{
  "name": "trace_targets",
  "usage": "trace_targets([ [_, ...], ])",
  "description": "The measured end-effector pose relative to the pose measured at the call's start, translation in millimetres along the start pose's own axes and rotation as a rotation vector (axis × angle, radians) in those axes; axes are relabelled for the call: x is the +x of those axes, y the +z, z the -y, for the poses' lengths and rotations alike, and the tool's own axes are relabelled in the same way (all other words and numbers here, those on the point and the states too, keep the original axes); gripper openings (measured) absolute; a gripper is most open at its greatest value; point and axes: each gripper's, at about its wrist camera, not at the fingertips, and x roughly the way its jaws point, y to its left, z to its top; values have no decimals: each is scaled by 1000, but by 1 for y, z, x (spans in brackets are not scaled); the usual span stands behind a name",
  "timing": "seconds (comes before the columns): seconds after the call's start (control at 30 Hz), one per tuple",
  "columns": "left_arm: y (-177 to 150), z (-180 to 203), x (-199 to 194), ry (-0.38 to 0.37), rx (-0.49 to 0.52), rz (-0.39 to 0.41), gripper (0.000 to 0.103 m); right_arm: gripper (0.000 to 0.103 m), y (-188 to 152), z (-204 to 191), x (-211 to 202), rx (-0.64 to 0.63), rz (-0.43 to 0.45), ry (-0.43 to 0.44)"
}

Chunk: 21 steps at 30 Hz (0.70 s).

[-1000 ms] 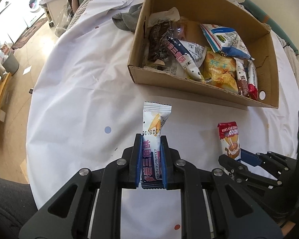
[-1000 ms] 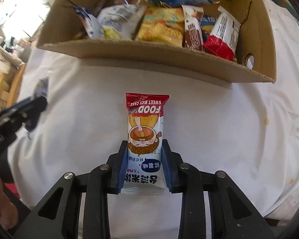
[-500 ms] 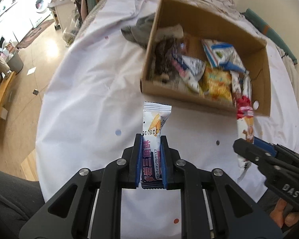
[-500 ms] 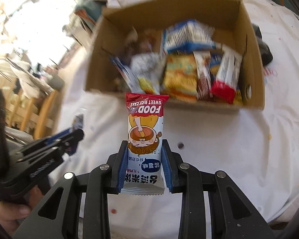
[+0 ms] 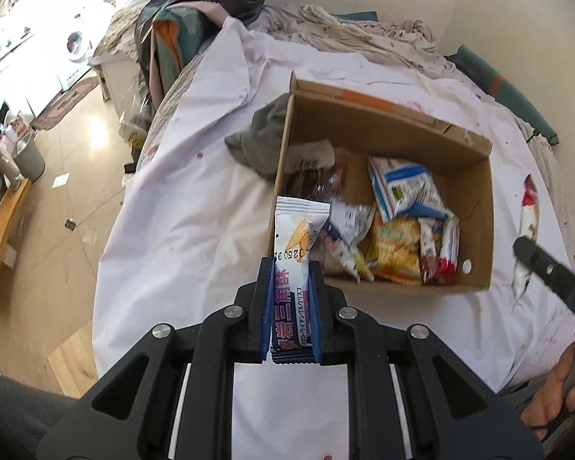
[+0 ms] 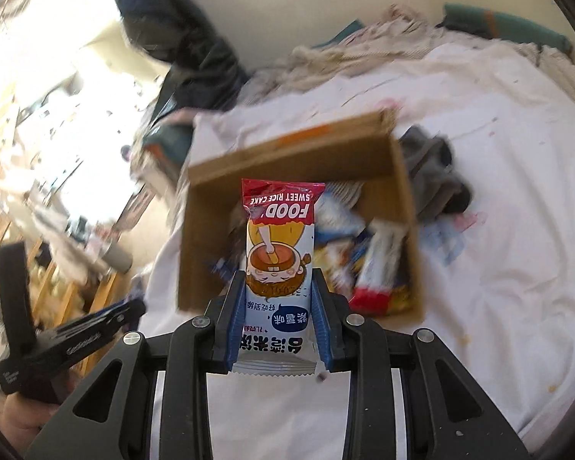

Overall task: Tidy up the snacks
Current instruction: 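Lower the wafer bar and rice cake into the box and open both tools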

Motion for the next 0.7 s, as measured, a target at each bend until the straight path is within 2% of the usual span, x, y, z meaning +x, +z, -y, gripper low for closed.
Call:
trace_targets([
  [0.07, 8, 2, 2, -2, 6, 9, 13, 33, 11, 12, 11, 50, -7, -13],
  [0.27, 29, 12, 19, -28, 7, 8, 13, 33, 35, 31, 25, 92, -17, -17],
  [0.43, 46, 25, 38, -48, 29, 3, 13, 33, 50, 43, 52, 94, -57, -50],
  [0.57, 61, 36, 57, -55, 42, -6, 13, 33, 52, 46, 74, 68, -105, -126],
  [0.7, 71, 41, 78, -66, 40, -33, 13, 33, 51, 44, 93, 28, -148, -158],
])
